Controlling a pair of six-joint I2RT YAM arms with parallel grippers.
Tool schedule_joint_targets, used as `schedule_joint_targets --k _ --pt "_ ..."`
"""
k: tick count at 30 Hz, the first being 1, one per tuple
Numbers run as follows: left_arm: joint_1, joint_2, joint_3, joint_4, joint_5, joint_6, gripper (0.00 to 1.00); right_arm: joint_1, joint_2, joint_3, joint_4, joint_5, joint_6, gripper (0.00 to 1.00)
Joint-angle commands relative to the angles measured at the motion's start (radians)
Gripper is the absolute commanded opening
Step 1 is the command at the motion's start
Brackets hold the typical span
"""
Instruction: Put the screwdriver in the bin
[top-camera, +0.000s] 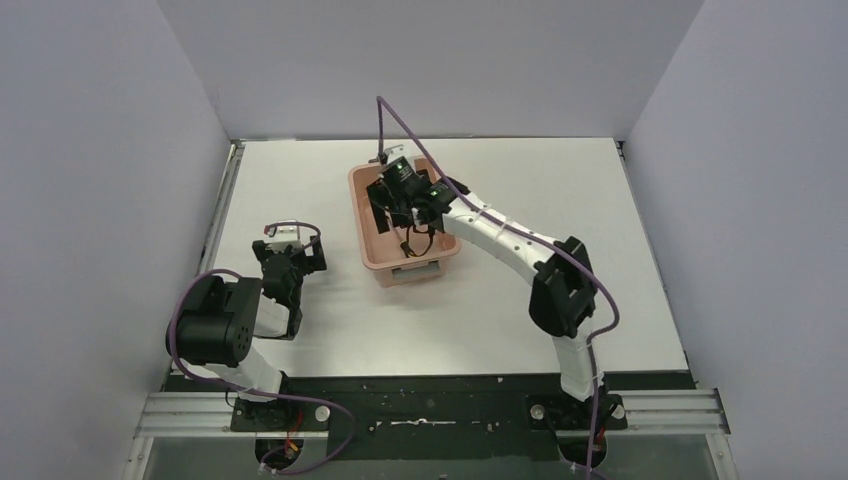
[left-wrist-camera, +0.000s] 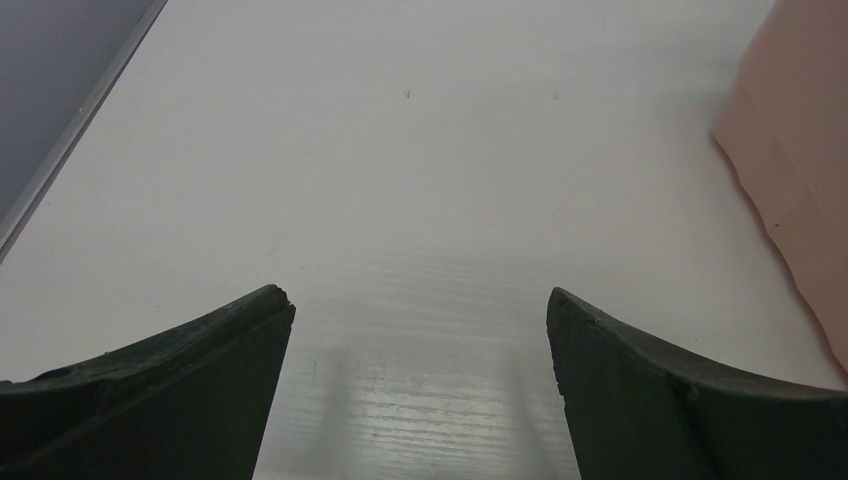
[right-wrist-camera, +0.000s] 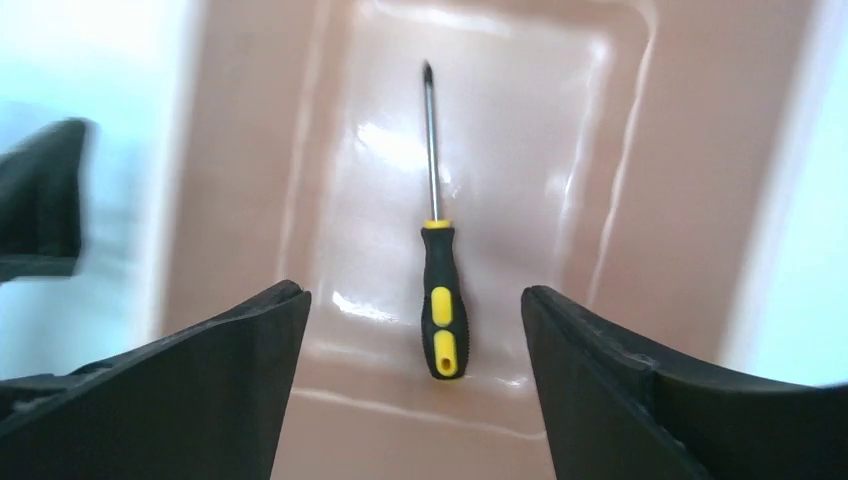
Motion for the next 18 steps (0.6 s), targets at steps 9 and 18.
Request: schedule_joint_targets --k 9,18 --pt "0.006 -0.008 0.003 0.024 0.01 0.007 0.97 -0.061 -0.486 -0.119 0.166 0.104 -0.15 1.0" --pt "0.006 -0.009 0.003 0.023 0.01 0.008 0.97 -0.28 -0.951 -0.975 0.76 0.228 -0.289 1.0"
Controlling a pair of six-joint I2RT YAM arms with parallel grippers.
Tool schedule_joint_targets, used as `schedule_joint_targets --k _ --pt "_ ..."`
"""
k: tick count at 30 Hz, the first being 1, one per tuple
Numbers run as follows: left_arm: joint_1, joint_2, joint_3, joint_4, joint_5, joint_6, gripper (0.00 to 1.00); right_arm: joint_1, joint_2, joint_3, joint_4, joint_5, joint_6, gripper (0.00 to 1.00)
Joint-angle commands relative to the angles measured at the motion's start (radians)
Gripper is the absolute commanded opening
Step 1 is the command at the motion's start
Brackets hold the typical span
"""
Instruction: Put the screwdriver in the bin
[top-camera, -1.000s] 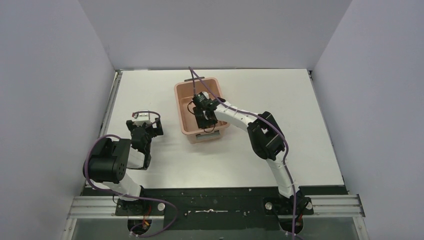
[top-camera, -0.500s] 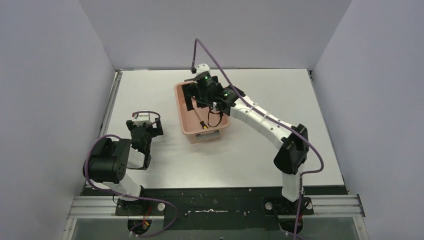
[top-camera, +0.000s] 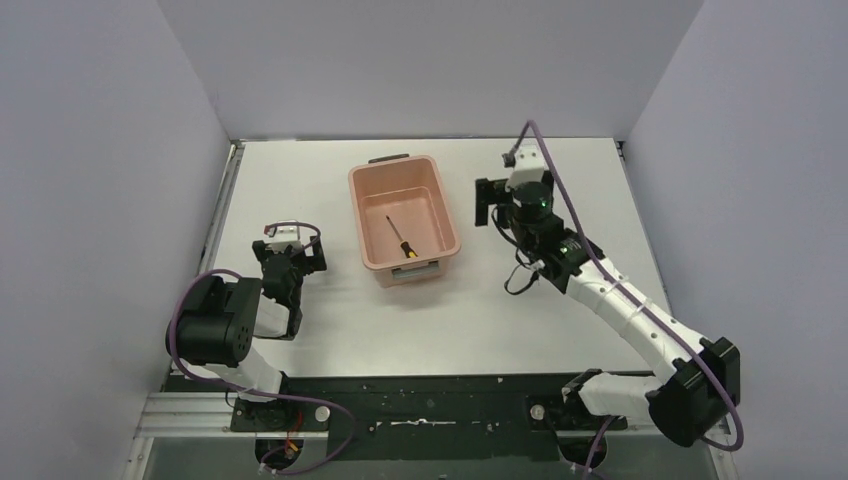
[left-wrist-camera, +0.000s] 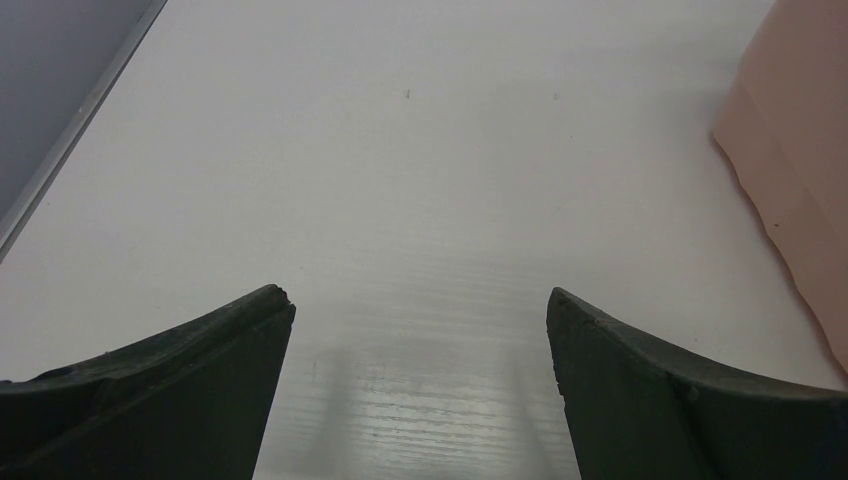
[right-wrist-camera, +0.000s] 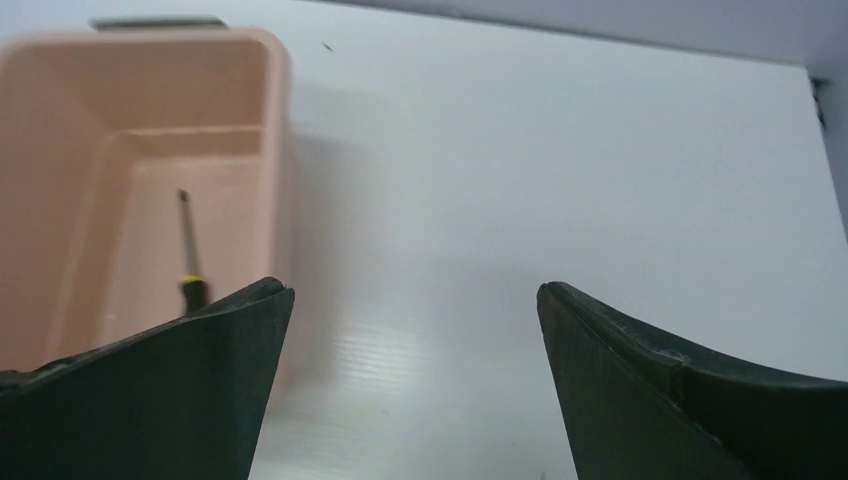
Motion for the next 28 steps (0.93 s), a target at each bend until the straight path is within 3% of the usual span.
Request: schedule_joint_targets --k 1,6,13,28 --pt "0.006 -0.009 0.003 0.023 0.01 0.007 0.97 -0.093 -0.185 -0.362 0.36 0.108 -0.082 1.0" --pt "0.007 -0.008 0.003 0.024 0.01 0.008 0.97 -0.197 -0.327 -0.678 0.519 0.103 -0.061 1.0" --pt "0.007 -0.008 0.003 0.025 0.009 0.008 0.97 -0.225 -0.414 -0.943 0.69 0.174 -0.018 1.0" --pt "0.006 -0.008 0.003 0.023 0.011 0.007 0.97 -0.227 -0.451 -0.964 0.681 0.168 -0.008 1.0"
